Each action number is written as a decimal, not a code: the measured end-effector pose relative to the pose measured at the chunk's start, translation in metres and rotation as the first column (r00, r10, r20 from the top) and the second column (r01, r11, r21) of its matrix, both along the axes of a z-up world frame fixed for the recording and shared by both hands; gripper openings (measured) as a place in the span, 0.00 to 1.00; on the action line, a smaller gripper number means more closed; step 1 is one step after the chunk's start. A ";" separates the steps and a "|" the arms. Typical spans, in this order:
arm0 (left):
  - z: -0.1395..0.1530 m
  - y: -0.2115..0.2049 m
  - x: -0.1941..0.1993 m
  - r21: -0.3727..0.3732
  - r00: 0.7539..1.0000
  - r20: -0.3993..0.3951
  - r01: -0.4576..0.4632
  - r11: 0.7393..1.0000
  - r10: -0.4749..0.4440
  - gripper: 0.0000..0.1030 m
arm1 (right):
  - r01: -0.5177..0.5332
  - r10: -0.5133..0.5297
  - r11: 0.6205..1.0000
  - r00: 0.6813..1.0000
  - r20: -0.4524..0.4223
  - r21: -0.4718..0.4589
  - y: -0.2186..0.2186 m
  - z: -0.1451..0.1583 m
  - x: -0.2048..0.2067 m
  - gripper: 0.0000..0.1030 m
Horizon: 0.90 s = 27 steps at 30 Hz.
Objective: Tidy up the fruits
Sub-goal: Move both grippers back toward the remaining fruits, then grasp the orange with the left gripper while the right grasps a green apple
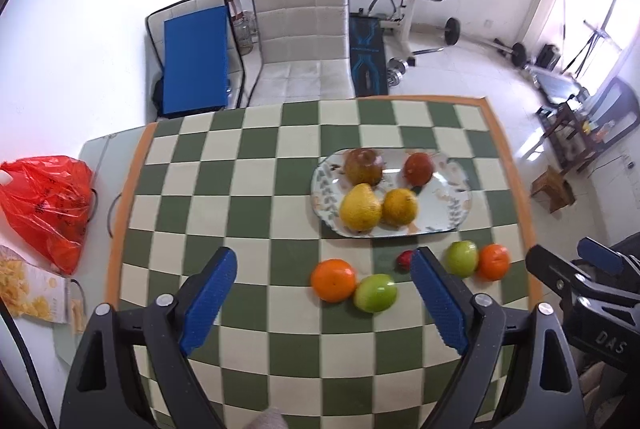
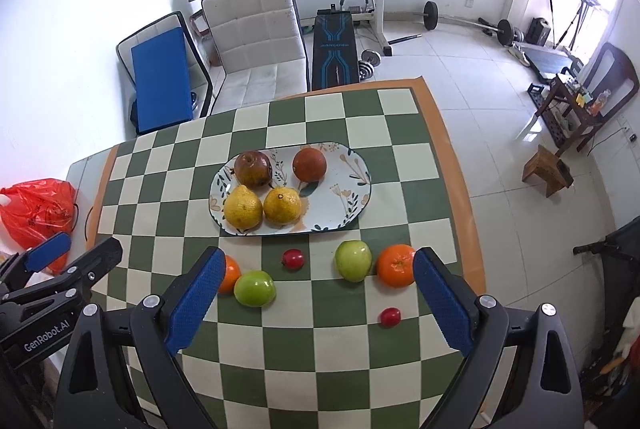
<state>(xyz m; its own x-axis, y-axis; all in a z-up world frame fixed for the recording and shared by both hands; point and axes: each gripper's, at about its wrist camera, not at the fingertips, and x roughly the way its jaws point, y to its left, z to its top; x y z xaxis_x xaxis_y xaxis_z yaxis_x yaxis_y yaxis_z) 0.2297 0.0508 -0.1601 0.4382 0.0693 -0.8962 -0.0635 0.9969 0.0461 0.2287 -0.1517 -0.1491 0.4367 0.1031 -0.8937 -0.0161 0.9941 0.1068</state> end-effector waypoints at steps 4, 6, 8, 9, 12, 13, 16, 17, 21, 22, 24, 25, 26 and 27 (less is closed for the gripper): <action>-0.033 0.012 0.010 0.139 0.998 -0.056 -0.033 0.990 0.041 1.00 | -0.021 0.027 0.997 0.997 -0.075 0.075 0.007 -0.031 0.009 0.94; -0.054 0.022 0.013 0.175 0.992 -0.102 -0.052 0.983 0.071 1.00 | -0.037 0.054 0.992 0.989 -0.141 0.124 0.015 -0.061 0.015 0.94; -0.074 0.033 0.015 0.195 0.982 -0.153 -0.075 0.978 0.106 1.00 | -0.048 0.084 0.984 0.973 -0.214 0.169 0.025 -0.095 0.022 0.94; -0.083 0.038 0.016 0.200 0.976 -0.177 -0.087 0.976 0.124 1.00 | -0.049 0.098 0.979 0.964 -0.249 0.198 0.031 -0.115 0.025 0.94; -0.107 0.051 0.017 0.206 0.957 -0.237 -0.122 0.971 0.170 1.00 | -0.046 0.126 0.970 0.934 -0.334 0.238 0.048 -0.167 0.035 0.94; -0.113 0.054 0.017 0.209 0.951 -0.250 -0.130 0.969 0.182 1.00 | -0.047 0.136 0.968 0.924 -0.358 0.245 0.055 -0.185 0.039 0.94; -0.130 0.063 0.020 0.198 0.931 -0.299 -0.154 0.968 0.210 1.00 | -0.084 0.176 0.968 0.898 -0.402 0.236 0.076 -0.226 0.048 0.91; -0.133 0.064 0.021 0.195 0.927 -0.307 -0.159 0.968 0.215 1.00 | -0.103 0.195 0.967 0.889 -0.414 0.235 0.083 -0.237 0.050 0.88; -0.145 0.063 0.032 0.153 0.918 -0.338 -0.164 0.974 0.208 1.00 | -0.192 0.266 0.959 0.865 -0.425 0.209 0.106 -0.263 0.051 0.67; -0.148 0.061 0.036 0.128 0.917 -0.348 -0.161 0.979 0.196 1.00 | -0.204 0.278 0.955 0.866 -0.417 0.213 0.108 -0.264 0.051 0.66; -0.155 0.056 0.043 0.091 0.913 -0.370 -0.149 0.985 0.173 1.00 | -0.245 0.292 0.955 0.867 -0.405 0.166 0.112 -0.260 0.048 0.64; -0.161 0.051 0.047 0.058 0.909 -0.388 -0.141 0.988 0.152 1.00 | -0.254 0.290 0.957 0.871 -0.397 0.143 0.109 -0.258 0.045 0.64; -0.166 0.047 0.050 0.035 0.904 -0.404 -0.136 0.990 0.138 1.00 | -0.250 0.288 0.957 0.871 -0.399 0.147 0.103 -0.257 0.042 0.64; -0.173 0.041 0.054 0.011 0.897 -0.425 -0.129 0.992 0.122 1.00 | -0.239 0.279 0.960 0.868 -0.410 0.147 0.095 -0.257 0.039 0.64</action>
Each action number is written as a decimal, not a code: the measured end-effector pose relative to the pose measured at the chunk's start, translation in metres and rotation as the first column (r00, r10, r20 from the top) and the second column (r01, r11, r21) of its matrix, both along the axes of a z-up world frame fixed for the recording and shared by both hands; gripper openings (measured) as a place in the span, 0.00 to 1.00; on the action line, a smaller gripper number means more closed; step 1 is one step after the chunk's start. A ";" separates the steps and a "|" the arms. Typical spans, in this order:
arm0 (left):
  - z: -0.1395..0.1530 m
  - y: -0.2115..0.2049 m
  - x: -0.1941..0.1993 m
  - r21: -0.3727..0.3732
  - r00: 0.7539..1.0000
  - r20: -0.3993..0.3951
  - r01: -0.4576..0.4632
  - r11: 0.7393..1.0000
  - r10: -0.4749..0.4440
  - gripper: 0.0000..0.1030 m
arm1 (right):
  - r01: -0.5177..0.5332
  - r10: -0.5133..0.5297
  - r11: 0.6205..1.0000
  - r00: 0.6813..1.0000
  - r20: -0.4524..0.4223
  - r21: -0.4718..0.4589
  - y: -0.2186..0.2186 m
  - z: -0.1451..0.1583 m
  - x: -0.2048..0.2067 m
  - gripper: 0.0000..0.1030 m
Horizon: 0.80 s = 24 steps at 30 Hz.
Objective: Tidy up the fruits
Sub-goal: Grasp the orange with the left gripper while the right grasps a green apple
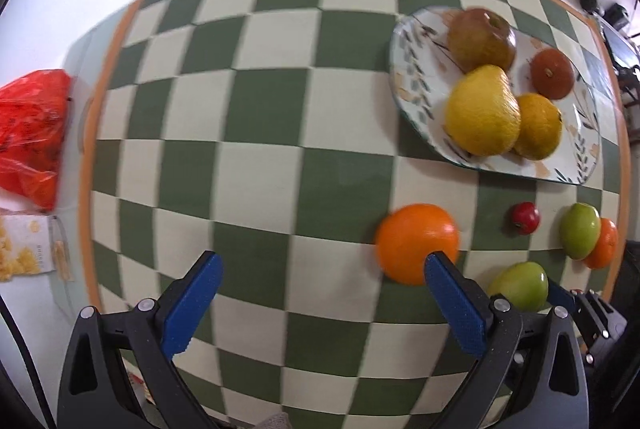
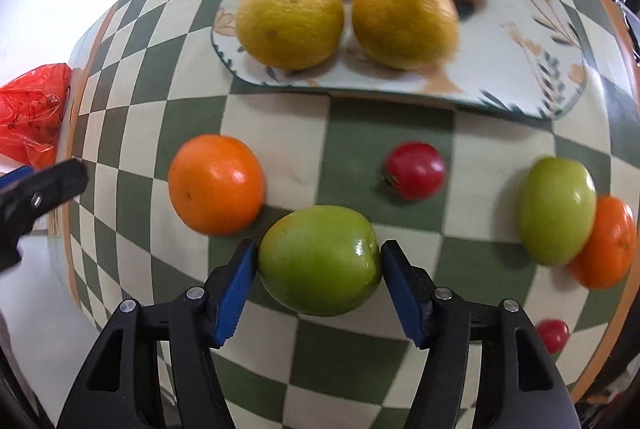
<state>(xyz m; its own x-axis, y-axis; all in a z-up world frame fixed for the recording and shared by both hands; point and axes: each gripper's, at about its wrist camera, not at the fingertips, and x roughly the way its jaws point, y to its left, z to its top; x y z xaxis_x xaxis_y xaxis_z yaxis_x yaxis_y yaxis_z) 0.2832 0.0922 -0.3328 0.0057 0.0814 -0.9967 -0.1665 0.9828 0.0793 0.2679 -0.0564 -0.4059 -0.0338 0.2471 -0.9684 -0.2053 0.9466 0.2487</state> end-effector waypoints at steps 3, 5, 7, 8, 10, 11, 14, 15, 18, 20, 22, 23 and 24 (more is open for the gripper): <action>-0.026 -0.018 0.010 -0.063 0.998 -0.059 0.029 0.998 -0.033 1.00 | 0.037 -0.037 0.999 0.999 -0.013 -0.012 -0.028 0.004 -0.008 0.64; -0.040 -0.027 0.015 -0.083 0.995 -0.086 0.046 0.996 -0.053 1.00 | 0.065 -0.065 0.998 0.998 -0.025 -0.019 -0.045 0.003 -0.012 0.64; -0.052 -0.035 0.019 -0.092 0.992 -0.104 0.066 0.994 -0.075 1.00 | 0.093 -0.094 0.995 0.995 -0.038 -0.029 -0.059 0.000 -0.015 0.64; -0.057 -0.039 0.020 -0.097 0.990 -0.106 0.080 0.992 -0.090 1.00 | 0.108 -0.109 0.994 0.993 -0.046 -0.029 -0.065 -0.004 -0.017 0.64; -0.063 -0.047 0.022 -0.098 0.988 -0.103 0.109 0.989 -0.119 0.74 | 0.133 -0.134 0.991 0.989 -0.062 -0.017 -0.073 -0.009 -0.018 0.64; -0.065 -0.050 0.022 -0.092 0.985 -0.107 0.122 0.988 -0.132 0.64 | 0.144 -0.145 0.989 0.987 -0.071 -0.012 -0.076 -0.013 -0.020 0.64; -0.065 -0.057 0.020 -0.077 0.985 -0.099 0.137 0.988 -0.144 0.59 | 0.168 -0.167 0.986 0.984 -0.067 0.009 -0.081 -0.014 -0.021 0.64; -0.064 -0.059 0.017 -0.075 0.984 -0.095 0.141 0.987 -0.148 0.59 | 0.177 -0.176 0.984 0.982 -0.067 0.013 -0.081 -0.015 -0.021 0.65; -0.063 -0.065 0.002 -0.090 0.983 -0.100 0.145 0.985 -0.154 0.59 | 0.187 -0.185 0.982 0.980 -0.073 0.021 -0.082 -0.015 -0.016 0.65; -0.064 -0.065 -0.009 -0.110 0.984 -0.108 0.129 0.985 -0.141 0.59 | 0.194 -0.191 0.981 0.978 -0.083 0.031 -0.091 -0.013 -0.014 0.65; -0.067 -0.065 -0.017 -0.125 0.986 -0.116 0.108 0.986 -0.123 0.59 | 0.186 -0.182 0.982 0.979 -0.096 0.035 -0.090 -0.015 -0.011 0.65; -0.066 -0.065 -0.019 -0.125 0.988 -0.102 0.101 0.987 -0.114 0.59 | 0.184 -0.180 0.982 0.979 -0.095 0.036 -0.090 -0.015 -0.011 0.65; -0.066 -0.066 -0.020 -0.121 0.989 -0.098 0.099 0.988 -0.111 0.59 | 0.177 -0.173 0.984 0.981 -0.093 0.034 -0.089 -0.015 -0.010 0.65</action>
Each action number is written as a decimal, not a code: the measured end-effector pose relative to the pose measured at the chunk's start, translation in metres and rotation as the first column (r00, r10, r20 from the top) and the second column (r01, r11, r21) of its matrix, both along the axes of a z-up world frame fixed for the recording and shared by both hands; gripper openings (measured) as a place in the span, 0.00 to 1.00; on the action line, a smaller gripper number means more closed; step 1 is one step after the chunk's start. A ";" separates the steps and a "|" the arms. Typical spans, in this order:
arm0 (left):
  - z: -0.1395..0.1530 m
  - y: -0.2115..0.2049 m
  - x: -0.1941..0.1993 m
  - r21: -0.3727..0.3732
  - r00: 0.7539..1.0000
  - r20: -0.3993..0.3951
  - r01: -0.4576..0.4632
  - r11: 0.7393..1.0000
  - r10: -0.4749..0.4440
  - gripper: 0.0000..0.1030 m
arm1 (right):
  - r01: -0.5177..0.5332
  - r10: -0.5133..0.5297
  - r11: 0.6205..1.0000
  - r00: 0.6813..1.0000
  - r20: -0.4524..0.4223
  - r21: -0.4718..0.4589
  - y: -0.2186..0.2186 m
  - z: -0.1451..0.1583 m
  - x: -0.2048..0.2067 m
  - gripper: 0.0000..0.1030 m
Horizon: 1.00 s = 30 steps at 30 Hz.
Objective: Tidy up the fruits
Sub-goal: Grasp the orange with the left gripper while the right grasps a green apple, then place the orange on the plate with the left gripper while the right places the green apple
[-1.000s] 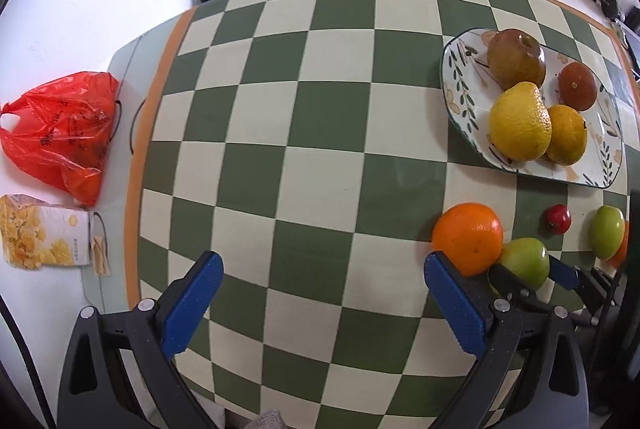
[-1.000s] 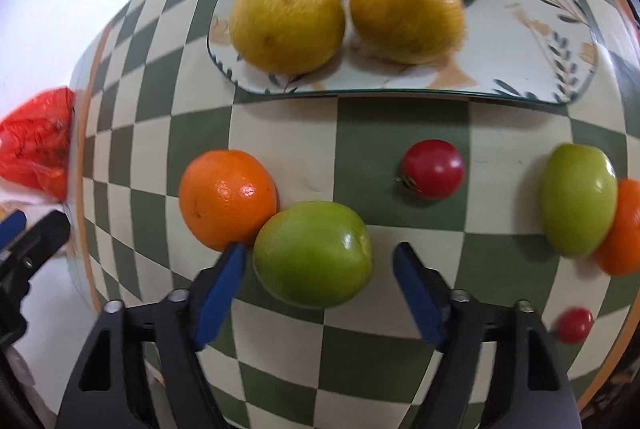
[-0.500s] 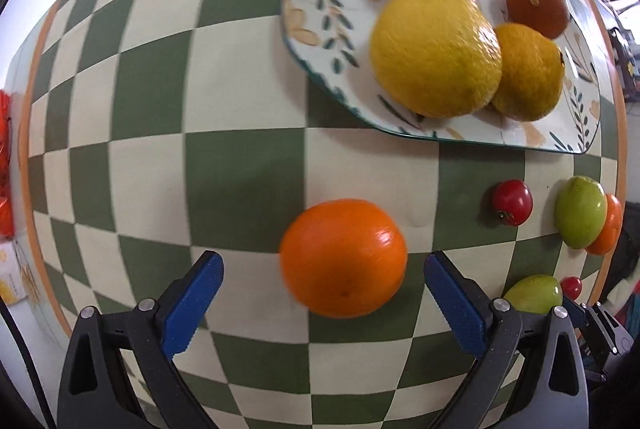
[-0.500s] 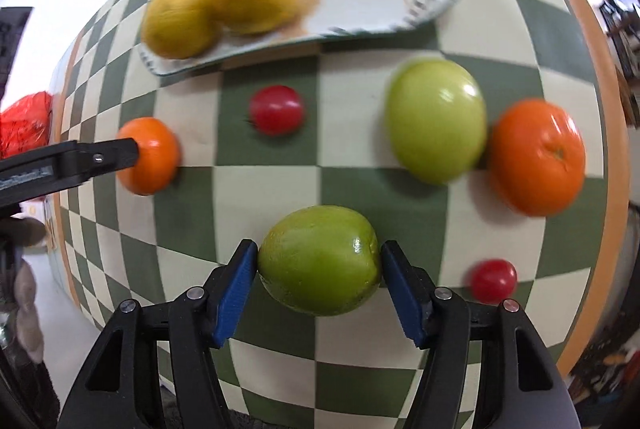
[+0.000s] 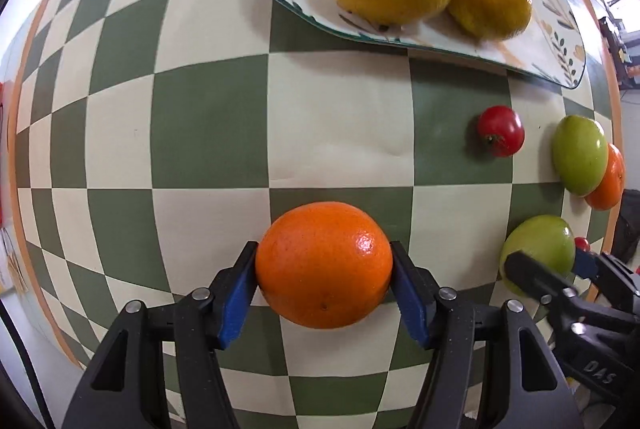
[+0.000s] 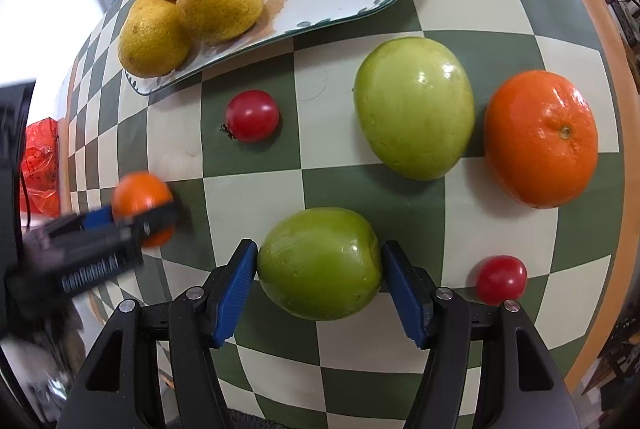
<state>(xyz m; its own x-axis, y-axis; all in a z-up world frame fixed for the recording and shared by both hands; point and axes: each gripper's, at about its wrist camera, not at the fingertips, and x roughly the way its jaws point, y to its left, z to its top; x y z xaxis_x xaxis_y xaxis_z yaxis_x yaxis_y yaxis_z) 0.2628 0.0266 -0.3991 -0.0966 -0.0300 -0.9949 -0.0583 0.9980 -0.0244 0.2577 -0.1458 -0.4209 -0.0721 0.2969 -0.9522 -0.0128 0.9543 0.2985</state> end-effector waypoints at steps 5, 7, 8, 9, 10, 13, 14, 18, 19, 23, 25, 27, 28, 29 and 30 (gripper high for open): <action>0.006 0.008 -0.003 -0.020 0.999 0.018 -0.037 0.999 0.037 0.58 | -0.051 0.051 0.998 0.999 -0.011 -0.030 0.004 -0.003 -0.001 0.64; 0.017 0.013 -0.002 -0.033 0.998 0.035 -0.055 0.998 0.056 0.58 | -0.056 0.056 0.998 0.998 -0.002 -0.038 0.005 -0.001 -0.001 0.63; 0.027 0.016 0.000 -0.058 0.996 0.049 -0.071 0.996 0.074 0.58 | -0.053 0.053 0.998 0.999 0.002 -0.035 0.005 0.000 -0.001 0.63; 0.036 0.029 0.002 -0.077 0.995 0.059 -0.080 0.994 0.085 0.58 | -0.048 0.048 0.998 0.999 0.008 -0.031 0.004 0.002 -0.001 0.63; 0.049 0.033 0.006 -0.100 0.992 0.078 -0.090 0.991 0.098 0.58 | -0.039 0.040 0.999 0.999 0.017 -0.022 0.003 0.007 -0.001 0.63; 0.089 0.043 0.025 -0.142 0.982 0.152 -0.093 0.985 0.115 0.58 | -0.002 0.000 0.999 0.999 0.044 0.040 -0.004 0.029 0.006 0.63; 0.102 0.047 0.034 -0.147 0.977 0.176 -0.093 0.985 0.119 0.58 | 0.009 -0.012 0.998 0.998 0.062 0.060 -0.007 0.038 0.010 0.63; 0.121 0.060 0.076 -0.156 0.968 0.206 -0.110 0.982 0.141 0.59 | 0.038 -0.051 0.994 0.990 0.131 0.098 -0.015 0.072 0.044 0.63; 0.119 0.065 0.090 -0.153 0.968 0.203 -0.116 0.981 0.146 0.59 | 0.047 -0.061 0.994 0.988 0.143 0.099 -0.018 0.076 0.055 0.63; 0.093 0.078 0.134 -0.138 0.976 0.139 -0.150 0.979 0.169 0.59 | 0.079 -0.089 0.994 0.986 0.141 0.077 -0.025 0.070 0.105 0.63; 0.070 0.086 0.150 -0.162 0.976 0.078 -0.189 0.969 0.203 0.59 | 0.093 -0.102 0.993 0.988 0.118 0.073 -0.028 0.059 0.124 0.63; 0.059 0.088 0.162 -0.181 0.973 0.036 -0.220 0.959 0.230 0.59 | 0.099 -0.105 0.993 0.990 0.098 0.060 -0.032 0.048 0.141 0.63; 0.056 0.087 0.164 -0.184 0.972 0.025 -0.225 0.957 0.233 0.59 | 0.101 -0.106 0.993 0.990 0.093 0.054 -0.032 0.045 0.146 0.63; 0.053 0.086 0.167 -0.190 0.974 0.018 -0.219 0.957 0.226 0.59 | 0.097 -0.101 0.994 0.991 0.087 0.047 -0.032 0.042 0.152 0.63; 0.051 0.084 0.168 -0.188 0.975 0.014 -0.214 0.959 0.220 0.59 | 0.094 -0.097 0.995 0.992 0.084 0.044 -0.033 0.038 0.157 0.63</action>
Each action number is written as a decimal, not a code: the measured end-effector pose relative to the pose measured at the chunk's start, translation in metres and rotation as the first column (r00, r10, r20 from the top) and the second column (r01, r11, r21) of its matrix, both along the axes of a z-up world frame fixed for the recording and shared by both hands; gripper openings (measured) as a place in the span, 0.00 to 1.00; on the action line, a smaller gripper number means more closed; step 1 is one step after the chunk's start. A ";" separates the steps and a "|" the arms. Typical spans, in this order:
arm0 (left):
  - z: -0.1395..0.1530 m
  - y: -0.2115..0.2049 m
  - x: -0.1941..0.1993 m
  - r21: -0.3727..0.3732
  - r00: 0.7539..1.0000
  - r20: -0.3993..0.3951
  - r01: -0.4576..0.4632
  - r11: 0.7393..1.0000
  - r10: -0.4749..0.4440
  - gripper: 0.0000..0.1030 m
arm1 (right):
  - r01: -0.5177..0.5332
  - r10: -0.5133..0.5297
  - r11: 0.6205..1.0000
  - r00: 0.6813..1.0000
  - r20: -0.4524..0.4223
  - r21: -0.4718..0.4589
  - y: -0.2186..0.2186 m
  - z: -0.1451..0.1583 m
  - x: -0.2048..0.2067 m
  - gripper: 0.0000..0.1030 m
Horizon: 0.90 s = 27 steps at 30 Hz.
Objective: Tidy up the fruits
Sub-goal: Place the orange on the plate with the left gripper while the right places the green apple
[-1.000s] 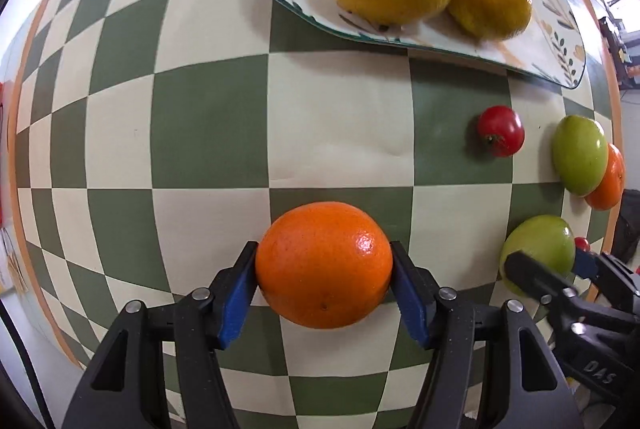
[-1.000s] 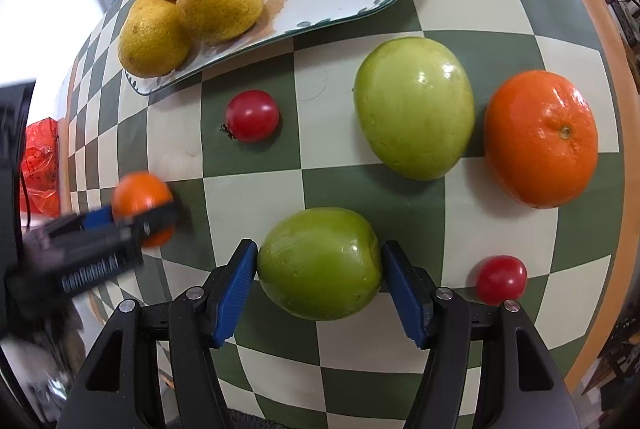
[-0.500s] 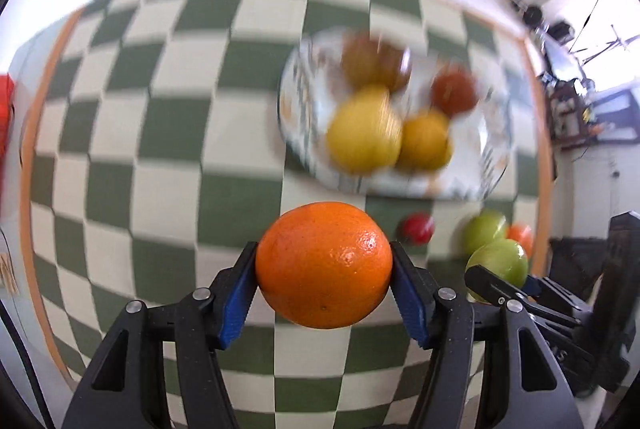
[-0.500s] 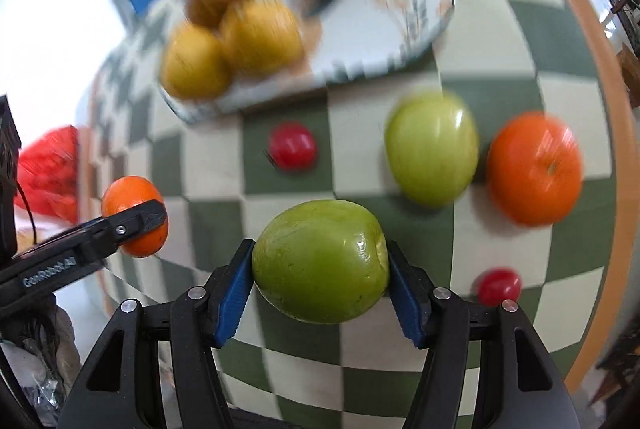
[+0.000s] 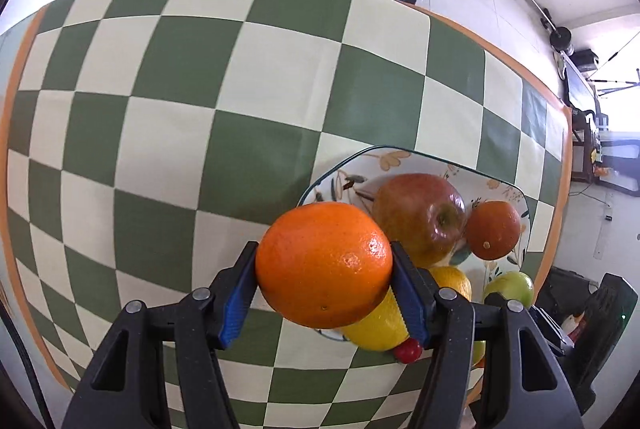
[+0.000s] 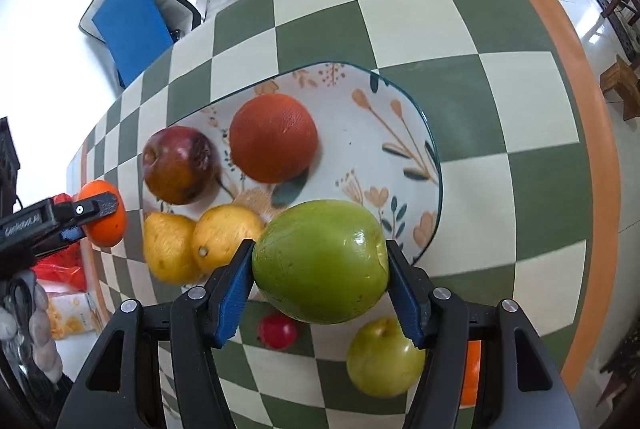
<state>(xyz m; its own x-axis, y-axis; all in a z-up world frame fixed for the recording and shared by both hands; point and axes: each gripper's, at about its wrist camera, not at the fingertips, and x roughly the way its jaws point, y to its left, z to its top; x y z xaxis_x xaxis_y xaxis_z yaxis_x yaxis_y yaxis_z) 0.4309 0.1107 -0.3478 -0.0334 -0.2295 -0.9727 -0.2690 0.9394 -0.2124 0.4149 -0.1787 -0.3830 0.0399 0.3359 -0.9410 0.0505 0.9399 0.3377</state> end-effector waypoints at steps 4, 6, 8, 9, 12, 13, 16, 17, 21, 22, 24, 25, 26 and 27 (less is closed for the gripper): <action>-0.006 -0.007 0.006 -0.010 0.999 -0.035 0.011 1.000 -0.012 0.59 | -0.013 0.013 1.000 1.000 -0.008 -0.008 0.006 -0.010 0.009 0.63; -0.006 -0.007 0.006 -0.012 1.000 -0.028 0.002 1.000 -0.003 0.68 | -0.008 0.008 1.000 1.000 -0.020 0.003 0.007 -0.013 0.014 0.64; 0.000 -0.009 0.009 0.015 1.000 0.005 0.014 1.000 -0.014 0.91 | -0.002 0.003 1.000 0.999 -0.047 0.025 0.006 -0.014 0.016 0.68; 0.004 -0.010 0.009 0.028 1.000 0.021 0.015 0.999 -0.016 0.93 | 0.001 0.000 1.000 0.999 -0.047 0.029 0.008 -0.013 0.016 0.79; 0.015 -0.010 0.007 0.062 0.998 0.050 0.021 0.998 -0.024 0.93 | -0.008 0.008 1.000 0.999 -0.039 0.017 0.012 -0.004 0.017 0.92; 0.020 -0.011 0.004 0.083 0.997 0.065 0.028 0.996 -0.034 0.93 | -0.009 0.009 1.000 0.999 -0.038 0.008 0.011 -0.002 0.017 0.92; 0.030 -0.017 -0.006 0.154 0.994 0.095 0.042 0.987 -0.058 0.93 | -0.033 0.032 0.997 0.999 -0.011 -0.068 0.015 0.008 0.015 0.93; 0.034 -0.019 -0.012 0.189 0.992 0.106 0.046 0.981 -0.067 0.93 | -0.038 0.038 0.995 0.999 0.000 -0.094 0.016 0.012 0.014 0.93; 0.042 -0.032 -0.036 0.243 0.984 0.141 0.070 0.968 -0.107 0.93 | -0.042 0.049 0.983 0.998 0.031 -0.177 0.014 0.026 0.003 0.93; 0.042 -0.035 -0.041 0.246 0.983 0.144 0.073 0.966 -0.111 0.93 | -0.043 0.050 0.982 0.998 0.037 -0.184 0.013 0.029 0.000 0.93; 0.046 -0.041 -0.053 0.252 0.980 0.158 0.082 0.964 -0.124 0.93 | -0.049 0.061 0.977 0.997 0.053 -0.208 0.013 0.034 -0.007 0.93; 0.048 -0.044 -0.059 0.261 0.978 0.165 0.085 0.962 -0.131 0.93 | -0.051 0.066 0.975 0.996 0.061 -0.217 0.014 0.035 -0.010 0.93; 0.052 -0.047 -0.064 0.271 0.975 0.175 0.087 0.959 -0.138 0.93 | -0.052 0.069 0.974 0.995 0.068 -0.219 0.014 0.037 -0.013 0.93; 0.056 -0.049 -0.071 0.276 0.972 0.190 0.086 0.957 -0.142 0.93 | -0.052 0.070 0.974 0.995 0.074 -0.222 0.014 0.040 -0.018 0.93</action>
